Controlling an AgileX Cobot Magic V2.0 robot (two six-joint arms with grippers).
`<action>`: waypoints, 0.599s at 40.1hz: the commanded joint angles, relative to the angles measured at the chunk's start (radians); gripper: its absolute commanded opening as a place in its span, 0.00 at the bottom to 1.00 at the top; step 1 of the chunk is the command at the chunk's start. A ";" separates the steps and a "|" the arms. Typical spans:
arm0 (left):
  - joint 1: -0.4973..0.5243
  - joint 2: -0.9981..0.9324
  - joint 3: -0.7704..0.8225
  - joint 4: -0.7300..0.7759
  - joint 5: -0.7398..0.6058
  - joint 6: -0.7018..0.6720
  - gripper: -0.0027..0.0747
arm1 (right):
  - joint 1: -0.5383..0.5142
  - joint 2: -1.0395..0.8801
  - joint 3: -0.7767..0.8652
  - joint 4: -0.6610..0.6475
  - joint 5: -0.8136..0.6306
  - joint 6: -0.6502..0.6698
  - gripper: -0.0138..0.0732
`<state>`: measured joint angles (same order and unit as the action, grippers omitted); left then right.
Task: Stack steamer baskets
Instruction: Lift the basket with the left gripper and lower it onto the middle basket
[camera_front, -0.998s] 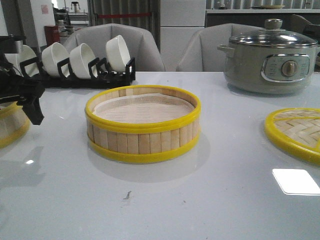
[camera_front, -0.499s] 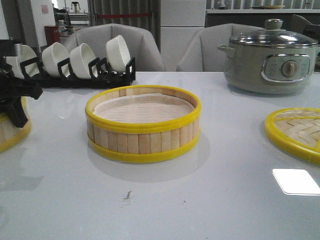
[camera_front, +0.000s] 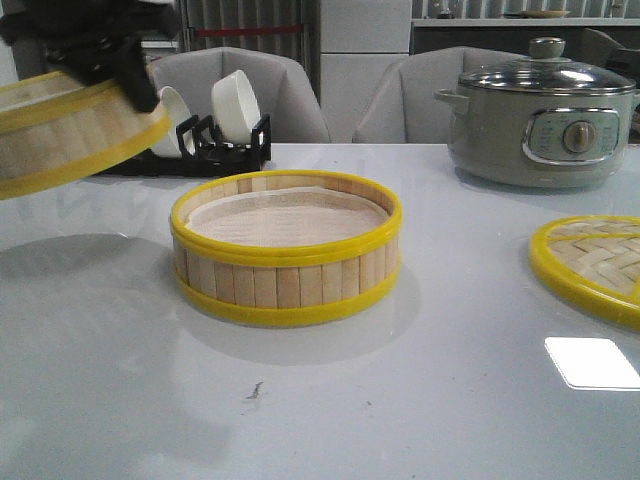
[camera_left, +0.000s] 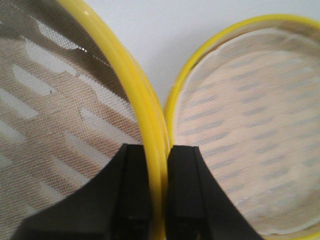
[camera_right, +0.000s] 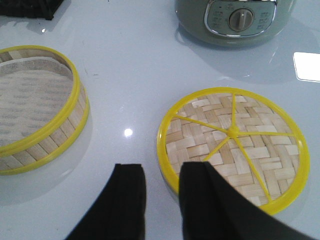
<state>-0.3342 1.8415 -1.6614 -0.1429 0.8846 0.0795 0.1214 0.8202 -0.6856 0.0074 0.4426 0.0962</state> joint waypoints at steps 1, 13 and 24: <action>-0.074 -0.048 -0.116 -0.013 0.010 -0.001 0.15 | 0.000 -0.004 -0.037 -0.007 -0.068 -0.011 0.51; -0.285 0.044 -0.241 -0.011 0.058 -0.001 0.15 | 0.000 -0.004 -0.037 -0.007 -0.067 -0.011 0.51; -0.383 0.137 -0.254 -0.003 0.043 -0.001 0.15 | 0.000 -0.004 -0.037 -0.007 -0.066 -0.011 0.51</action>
<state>-0.6963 2.0224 -1.8746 -0.1550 0.9894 0.0795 0.1214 0.8202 -0.6856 0.0074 0.4432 0.0962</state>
